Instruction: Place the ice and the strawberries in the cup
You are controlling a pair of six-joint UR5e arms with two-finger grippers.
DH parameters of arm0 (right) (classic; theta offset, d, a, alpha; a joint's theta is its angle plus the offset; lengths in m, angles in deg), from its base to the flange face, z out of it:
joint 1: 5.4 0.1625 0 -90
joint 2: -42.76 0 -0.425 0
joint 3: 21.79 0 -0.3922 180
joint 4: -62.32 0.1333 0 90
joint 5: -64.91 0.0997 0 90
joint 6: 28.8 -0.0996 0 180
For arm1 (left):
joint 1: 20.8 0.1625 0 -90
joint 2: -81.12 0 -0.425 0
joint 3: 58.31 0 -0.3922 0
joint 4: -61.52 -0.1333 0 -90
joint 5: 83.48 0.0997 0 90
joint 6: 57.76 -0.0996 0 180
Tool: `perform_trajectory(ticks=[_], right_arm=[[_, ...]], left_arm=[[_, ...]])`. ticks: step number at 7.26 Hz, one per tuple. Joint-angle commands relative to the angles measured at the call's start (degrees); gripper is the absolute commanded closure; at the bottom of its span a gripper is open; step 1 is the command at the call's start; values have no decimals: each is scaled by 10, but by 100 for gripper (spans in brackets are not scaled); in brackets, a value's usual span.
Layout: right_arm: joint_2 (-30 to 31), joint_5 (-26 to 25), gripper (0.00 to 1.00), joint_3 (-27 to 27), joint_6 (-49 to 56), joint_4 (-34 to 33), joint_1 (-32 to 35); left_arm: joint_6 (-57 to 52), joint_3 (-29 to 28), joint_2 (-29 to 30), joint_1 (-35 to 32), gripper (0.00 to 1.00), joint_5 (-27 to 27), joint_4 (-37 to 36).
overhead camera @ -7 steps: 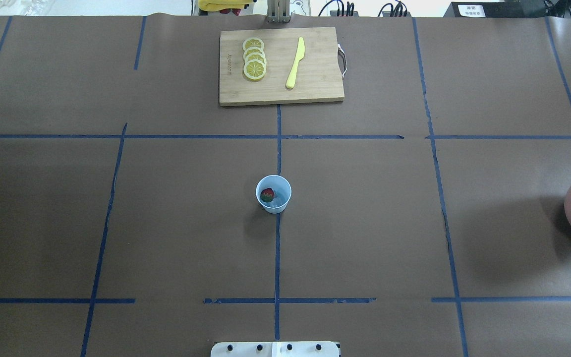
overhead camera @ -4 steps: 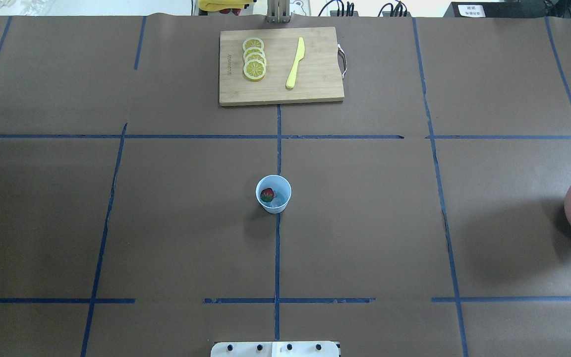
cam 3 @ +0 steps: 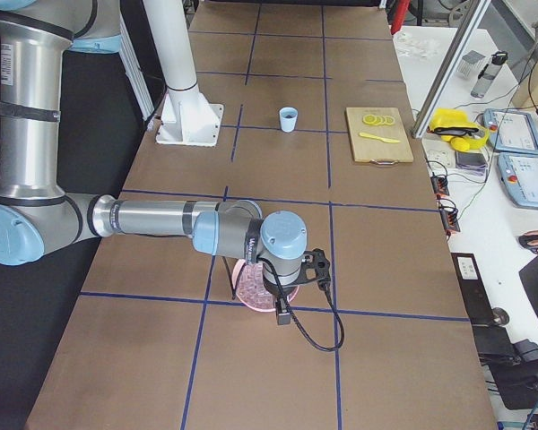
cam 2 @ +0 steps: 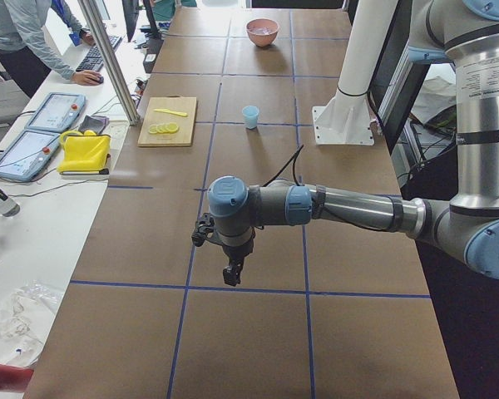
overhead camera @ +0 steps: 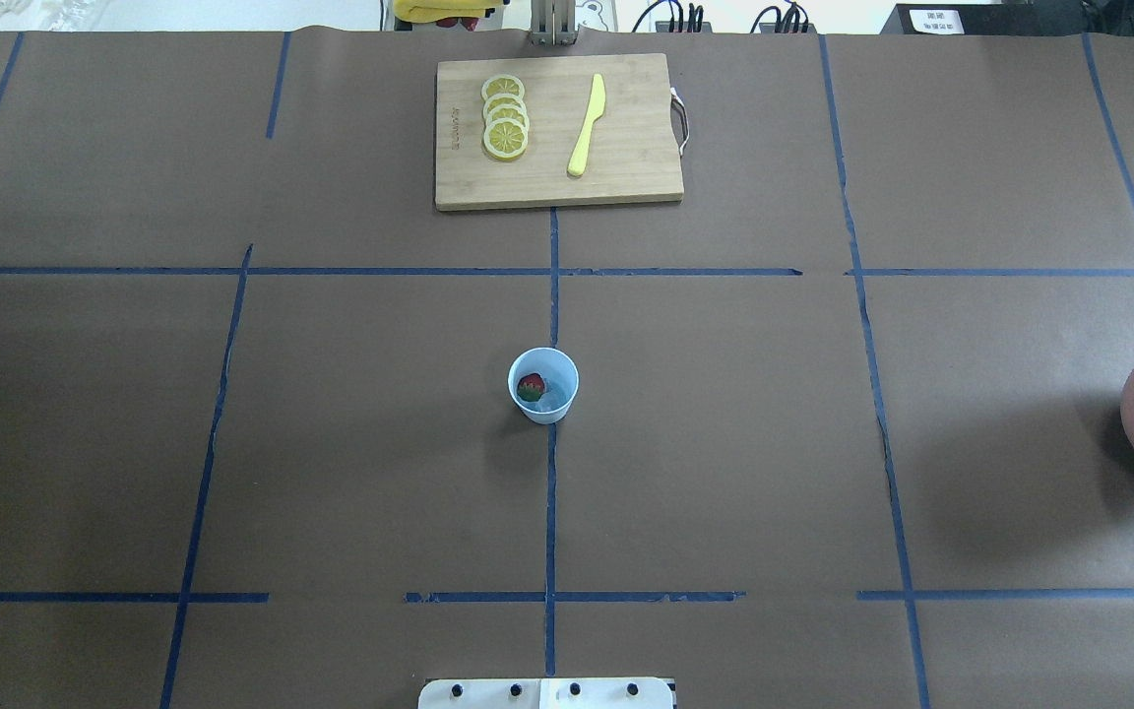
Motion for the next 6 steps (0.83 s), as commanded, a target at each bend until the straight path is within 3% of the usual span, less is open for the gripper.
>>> perform_trajectory(ticks=[1,6], right_arm=[[0,0,1,0,0,0,0],[0,0,1,-1,-1,0,0]], left_arm=[[2,-23,-1,-22,0,1,12],[109,-38,9,-43,0,0,14]])
